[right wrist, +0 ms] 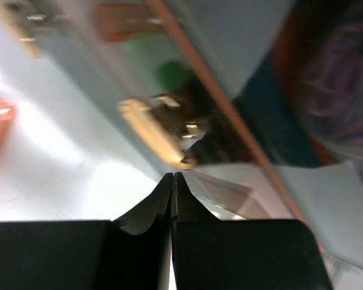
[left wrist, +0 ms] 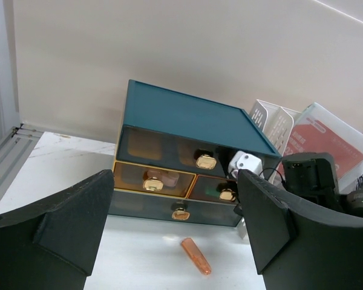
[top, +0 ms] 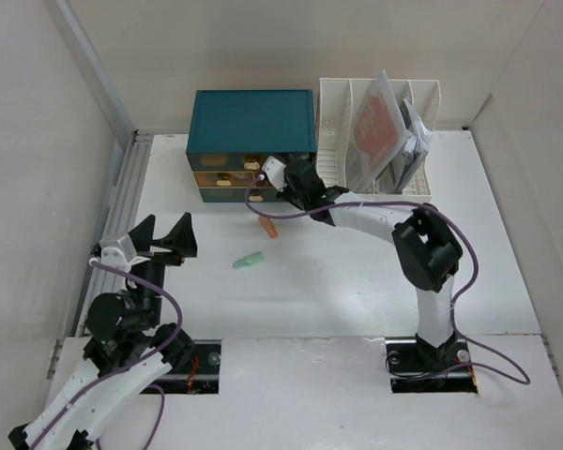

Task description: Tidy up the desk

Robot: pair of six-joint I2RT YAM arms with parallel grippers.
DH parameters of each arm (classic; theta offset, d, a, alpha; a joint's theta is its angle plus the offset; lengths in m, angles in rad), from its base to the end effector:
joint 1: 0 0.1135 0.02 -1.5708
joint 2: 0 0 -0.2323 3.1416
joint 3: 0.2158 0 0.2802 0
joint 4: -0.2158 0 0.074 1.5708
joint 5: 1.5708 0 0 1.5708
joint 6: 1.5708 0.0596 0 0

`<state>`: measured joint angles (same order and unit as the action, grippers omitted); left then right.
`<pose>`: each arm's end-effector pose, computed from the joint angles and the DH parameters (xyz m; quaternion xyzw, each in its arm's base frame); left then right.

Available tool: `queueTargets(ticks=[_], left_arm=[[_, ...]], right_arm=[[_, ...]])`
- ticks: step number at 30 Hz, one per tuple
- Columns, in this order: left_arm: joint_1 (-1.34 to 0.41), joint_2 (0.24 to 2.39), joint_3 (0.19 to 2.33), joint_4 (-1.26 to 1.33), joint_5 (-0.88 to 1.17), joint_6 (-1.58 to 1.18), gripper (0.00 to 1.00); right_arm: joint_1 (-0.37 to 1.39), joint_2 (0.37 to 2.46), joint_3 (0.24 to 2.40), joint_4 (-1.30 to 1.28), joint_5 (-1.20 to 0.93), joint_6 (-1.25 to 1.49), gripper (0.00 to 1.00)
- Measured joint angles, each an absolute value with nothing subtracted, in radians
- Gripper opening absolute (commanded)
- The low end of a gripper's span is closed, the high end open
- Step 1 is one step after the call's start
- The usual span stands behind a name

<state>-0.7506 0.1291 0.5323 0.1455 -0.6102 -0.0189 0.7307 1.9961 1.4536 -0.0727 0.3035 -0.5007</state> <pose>0.1130 -0.0587 0.3701 -0.0778 0.5294 -0.1761 0.8263 0.3754 0.3125 0.1597 -0.4502 0.7568 -0.0812 0.4669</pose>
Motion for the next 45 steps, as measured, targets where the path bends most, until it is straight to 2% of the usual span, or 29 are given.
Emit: queueTargets(ticks=[2,3,5,6,10,14,16,21,26,28,39,45], left_arm=[[-0.751,0.133,0.531,0.146,-0.61,-0.019,0.85],[-0.751,0.136,0.531,0.148,-0.607,-0.019,0.88],[-0.751,0.157,0.529,0.162,-0.601,-0.02,0.91],[-0.751,0.176,0.529,0.172,-0.596,-0.023,0.93],[-0.749,0.338,0.529,0.207,-0.567,-0.056,0.95],[-0.718,0.602,0.55,0.212,-0.487,-0.099,0.96],[-0.696,0.715,0.561,0.215,-0.438,-0.123,0.96],[-0.601,0.941,0.601,0.224,-0.291,-0.196,0.93],[-0.435,1.147,0.706,0.278,-0.1,-0.26,0.8],[-0.389,1.229,0.726,0.319,-0.057,-0.279,0.79],[-0.348,1.47,0.735,0.439,0.071,-0.349,0.74],[-0.373,1.563,0.736,0.546,0.022,-0.373,0.74]], right_arm=[[0.727,1.974,1.449,-0.12,0.202,-0.52,0.14],[0.726,1.954,1.447,-0.16,0.125,-0.533,0.24],[0.727,1.903,1.446,-0.224,-0.003,-0.551,0.37],[0.729,1.867,1.443,-0.247,-0.042,-0.557,0.53],[0.749,1.682,1.437,-0.239,-0.013,-0.564,1.0],[0.745,1.492,1.42,-0.109,0.189,-0.575,1.0],[0.724,1.447,1.412,-0.079,0.217,-0.563,1.0],[0.594,1.348,1.377,-0.047,0.21,-0.471,1.0],[0.535,1.294,1.346,-0.047,0.154,-0.397,1.0],[0.533,1.28,1.343,-0.048,0.124,-0.373,1.0],[0.485,1.256,1.341,-0.046,0.051,-0.317,1.0],[0.485,1.256,1.338,-0.045,0.044,-0.309,1.0]])
